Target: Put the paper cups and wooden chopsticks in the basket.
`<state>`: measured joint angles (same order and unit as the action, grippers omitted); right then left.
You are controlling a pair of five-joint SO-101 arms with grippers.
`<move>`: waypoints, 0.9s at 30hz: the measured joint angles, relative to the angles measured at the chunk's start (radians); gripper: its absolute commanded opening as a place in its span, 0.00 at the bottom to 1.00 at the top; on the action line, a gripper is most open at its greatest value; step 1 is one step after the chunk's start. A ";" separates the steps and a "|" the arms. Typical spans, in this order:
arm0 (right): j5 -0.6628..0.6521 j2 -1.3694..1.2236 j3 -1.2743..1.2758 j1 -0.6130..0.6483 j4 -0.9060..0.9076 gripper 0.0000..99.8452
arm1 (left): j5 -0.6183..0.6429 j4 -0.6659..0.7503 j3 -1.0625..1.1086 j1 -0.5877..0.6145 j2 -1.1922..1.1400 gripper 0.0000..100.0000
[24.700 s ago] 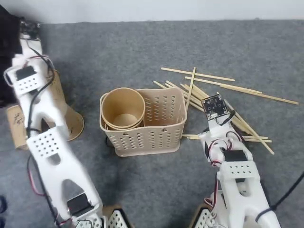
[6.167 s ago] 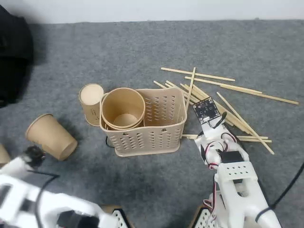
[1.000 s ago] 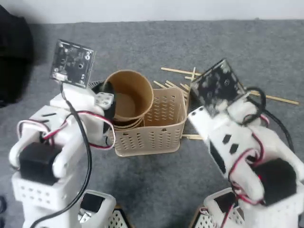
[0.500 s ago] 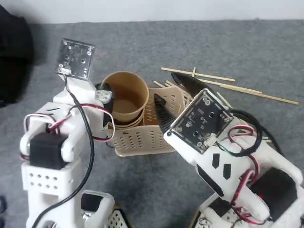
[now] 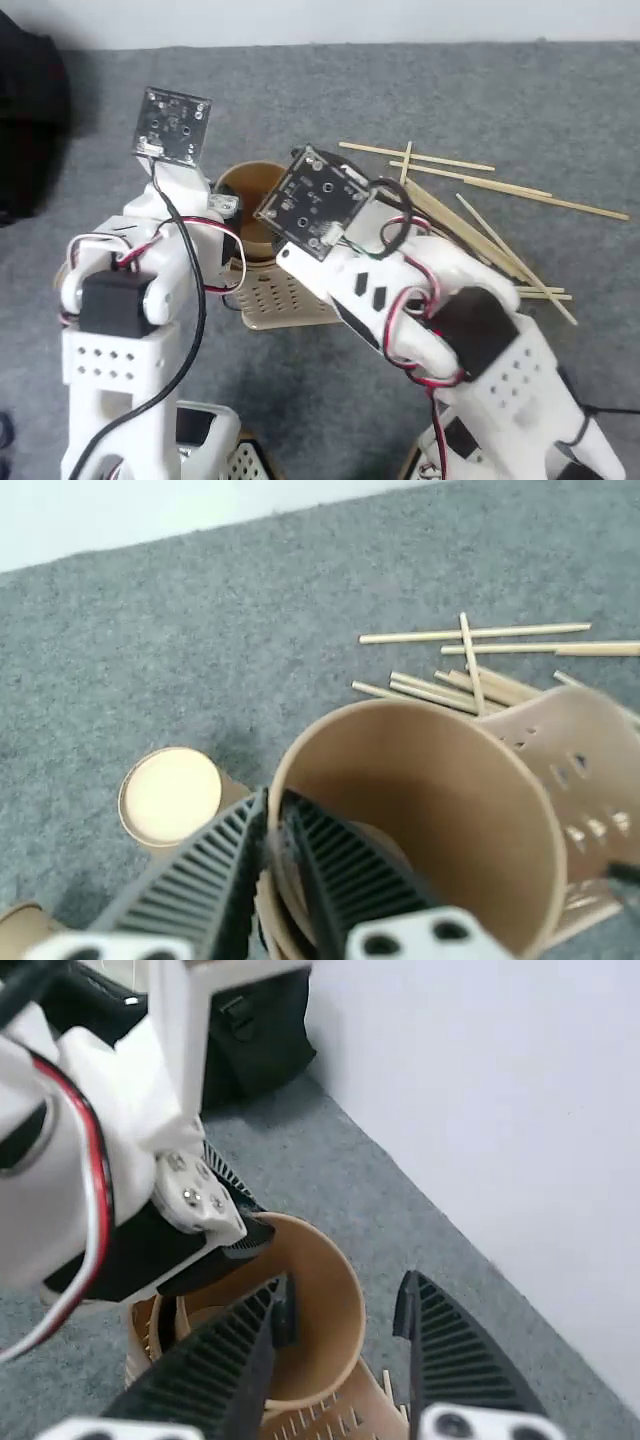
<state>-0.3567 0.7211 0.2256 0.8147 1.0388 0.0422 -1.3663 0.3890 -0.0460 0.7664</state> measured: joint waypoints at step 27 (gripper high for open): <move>-0.094 -0.003 -0.141 -0.367 0.299 0.18 | -0.143 0.209 0.021 0.436 0.212 0.21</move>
<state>-0.4503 0.7181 0.0844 0.4480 1.3380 -0.1005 -1.1577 0.4104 0.3897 0.9782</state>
